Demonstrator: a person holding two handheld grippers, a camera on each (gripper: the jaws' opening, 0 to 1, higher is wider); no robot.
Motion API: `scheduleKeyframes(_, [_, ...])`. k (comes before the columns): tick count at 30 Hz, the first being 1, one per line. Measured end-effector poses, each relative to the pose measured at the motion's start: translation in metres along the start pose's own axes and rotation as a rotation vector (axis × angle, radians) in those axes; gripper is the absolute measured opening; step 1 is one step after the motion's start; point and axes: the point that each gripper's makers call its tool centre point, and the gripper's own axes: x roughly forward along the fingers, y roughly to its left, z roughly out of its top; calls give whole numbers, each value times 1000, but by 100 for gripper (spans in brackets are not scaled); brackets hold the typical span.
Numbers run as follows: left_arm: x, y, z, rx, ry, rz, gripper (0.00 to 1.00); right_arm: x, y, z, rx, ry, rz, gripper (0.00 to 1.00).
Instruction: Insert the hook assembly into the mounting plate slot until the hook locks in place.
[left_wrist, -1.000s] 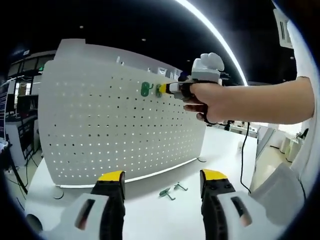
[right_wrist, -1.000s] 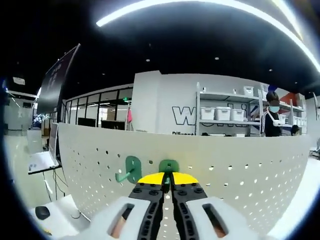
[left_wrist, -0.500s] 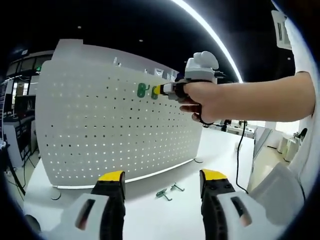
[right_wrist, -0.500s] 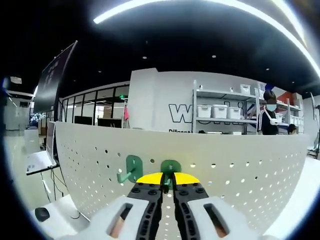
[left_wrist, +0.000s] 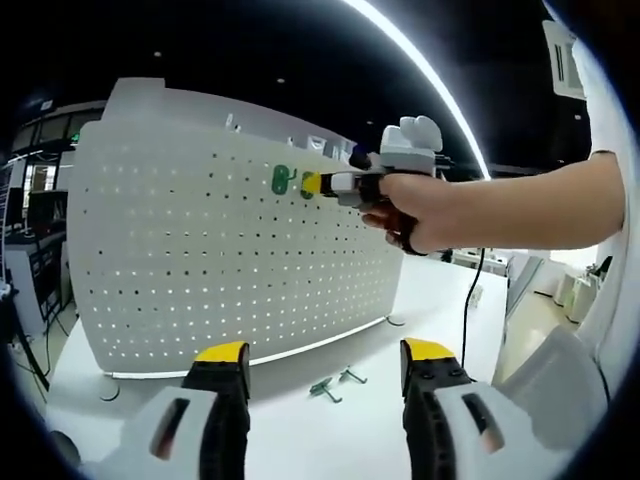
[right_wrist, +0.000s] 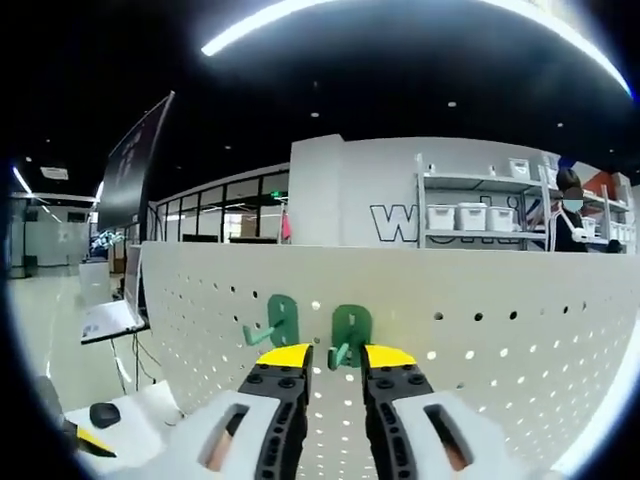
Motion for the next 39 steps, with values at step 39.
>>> scheduleKeyframes(39, [11, -8, 4, 16, 4, -30, 65, -44, 22, -1, 11, -96, 326, 53])
